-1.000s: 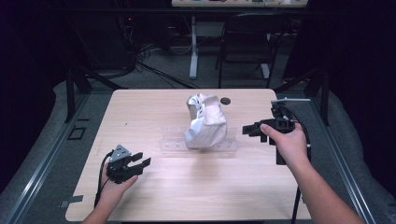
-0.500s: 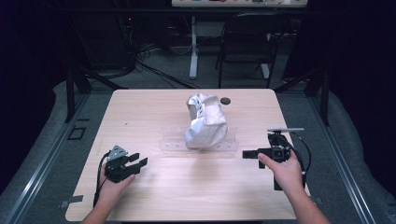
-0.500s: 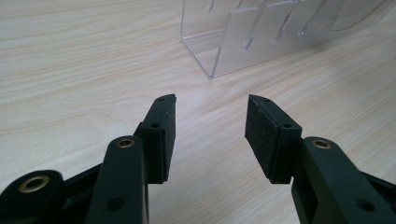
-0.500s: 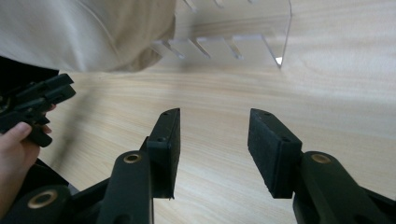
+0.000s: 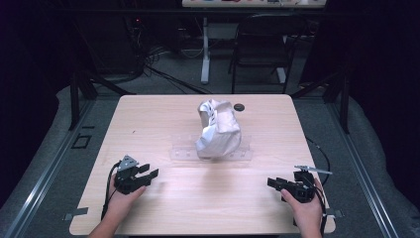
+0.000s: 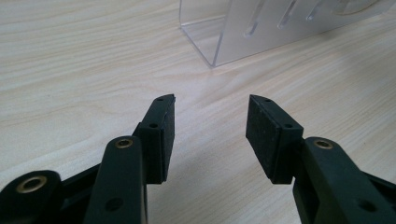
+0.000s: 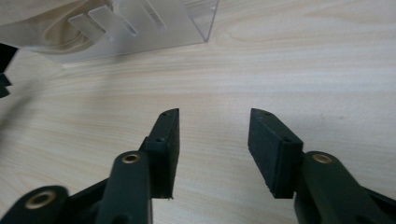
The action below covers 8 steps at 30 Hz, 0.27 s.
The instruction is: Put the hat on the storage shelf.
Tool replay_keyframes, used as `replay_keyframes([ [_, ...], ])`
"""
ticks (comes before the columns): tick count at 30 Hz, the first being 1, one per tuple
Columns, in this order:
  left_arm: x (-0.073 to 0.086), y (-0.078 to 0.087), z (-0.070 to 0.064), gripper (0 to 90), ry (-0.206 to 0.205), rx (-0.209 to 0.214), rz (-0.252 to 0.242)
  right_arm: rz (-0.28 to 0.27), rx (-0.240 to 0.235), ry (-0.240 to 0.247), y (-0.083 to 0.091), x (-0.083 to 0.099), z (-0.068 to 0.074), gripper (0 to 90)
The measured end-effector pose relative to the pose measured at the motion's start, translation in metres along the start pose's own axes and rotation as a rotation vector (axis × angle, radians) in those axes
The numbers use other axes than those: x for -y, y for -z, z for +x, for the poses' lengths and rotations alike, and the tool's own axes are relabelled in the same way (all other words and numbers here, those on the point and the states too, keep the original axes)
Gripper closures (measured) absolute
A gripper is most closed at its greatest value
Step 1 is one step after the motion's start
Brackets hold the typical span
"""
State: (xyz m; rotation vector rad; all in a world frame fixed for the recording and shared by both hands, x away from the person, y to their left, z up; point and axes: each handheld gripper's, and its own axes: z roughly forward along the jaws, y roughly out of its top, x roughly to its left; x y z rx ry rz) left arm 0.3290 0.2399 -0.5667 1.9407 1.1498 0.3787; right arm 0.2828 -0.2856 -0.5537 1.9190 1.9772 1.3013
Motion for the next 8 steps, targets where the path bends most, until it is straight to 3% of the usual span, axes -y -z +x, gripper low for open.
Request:
replay_keyframes([
  [3,0.000,-0.001,-0.002,52.2,0.007,0.004,-0.006,-0.031,0.028,0.044,-0.003,0.011,-0.006,54.4],
  [5,0.000,-0.002,-0.004,50.4,-0.003,0.005,-0.005,-0.060,0.078,0.091,-0.005,0.022,-0.009,52.7],
  [7,-0.001,-0.002,-0.005,49.9,-0.003,0.004,-0.004,-0.075,0.077,0.091,-0.006,0.023,-0.009,52.9],
  [8,-0.001,-0.003,-0.005,49.4,-0.005,0.013,-0.002,-0.060,0.097,0.134,-0.004,0.023,-0.010,53.1],
])
